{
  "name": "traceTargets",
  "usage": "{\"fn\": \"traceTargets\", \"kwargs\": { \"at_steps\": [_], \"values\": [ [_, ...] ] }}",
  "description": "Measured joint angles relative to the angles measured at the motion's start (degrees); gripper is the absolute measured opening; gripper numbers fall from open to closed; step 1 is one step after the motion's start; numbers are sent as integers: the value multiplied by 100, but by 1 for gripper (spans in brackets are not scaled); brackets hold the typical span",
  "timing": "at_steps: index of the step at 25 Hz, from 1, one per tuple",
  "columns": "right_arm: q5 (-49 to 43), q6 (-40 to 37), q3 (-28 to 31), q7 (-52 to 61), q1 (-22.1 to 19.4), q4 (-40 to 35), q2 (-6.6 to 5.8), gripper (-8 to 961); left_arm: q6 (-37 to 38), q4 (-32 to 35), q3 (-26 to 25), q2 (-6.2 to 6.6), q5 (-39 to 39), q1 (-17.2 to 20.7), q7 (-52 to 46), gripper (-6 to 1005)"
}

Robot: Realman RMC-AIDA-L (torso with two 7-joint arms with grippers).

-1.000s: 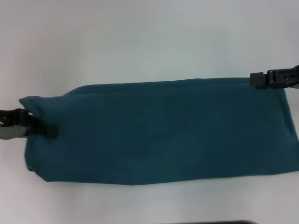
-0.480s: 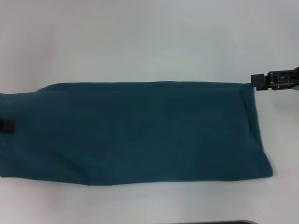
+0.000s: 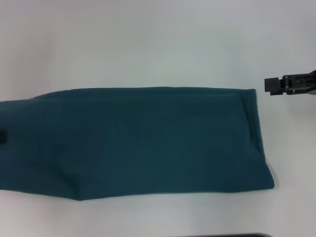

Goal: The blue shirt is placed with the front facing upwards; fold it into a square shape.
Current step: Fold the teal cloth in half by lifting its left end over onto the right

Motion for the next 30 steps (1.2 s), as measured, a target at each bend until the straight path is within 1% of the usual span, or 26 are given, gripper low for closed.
{"fn": "traceTargets", "kwargs": {
  "at_steps": [3,6,11,15,17,20,24,25,26,28,30],
  "values": [
    [0,3,0,3,-11,2,0,874,303,-11,37,-86,-399,1,64,97],
    [0,11,1,7,-12,2,0,871,403,-56,173,-135,-709,1,33,97],
    [-58,15,0,43,-24,-3,-2,867,438,-44,542,-209,-1196,-32,-55,97],
    [-187,17,-7,152,-19,-53,-15,864,449,-31,889,-307,-1667,-48,-146,97],
    [-238,22,-8,200,6,-65,-58,863,449,-39,1048,-373,-1862,-59,-180,98],
    [-239,28,-9,205,17,-66,-73,860,449,-165,1263,-539,-2083,-103,-246,98],
    [-240,48,-54,216,47,-68,-79,857,406,-547,1364,-841,-2116,-220,-507,98],
    [-240,55,-73,220,56,-68,-79,857,347,-825,1489,-990,-2082,-256,-692,98],
    [-240,60,-89,221,66,-69,-79,856,327,-908,1531,-1028,-2076,-267,-756,98],
    [-240,97,-141,222,79,-69,-77,854,198,-1288,1871,-1179,-2052,-281,-1033,98],
    [-240,163,-206,222,95,-69,-73,853,36,-1541,2259,-1286,-2018,-324,-1316,98]
  ]
}}
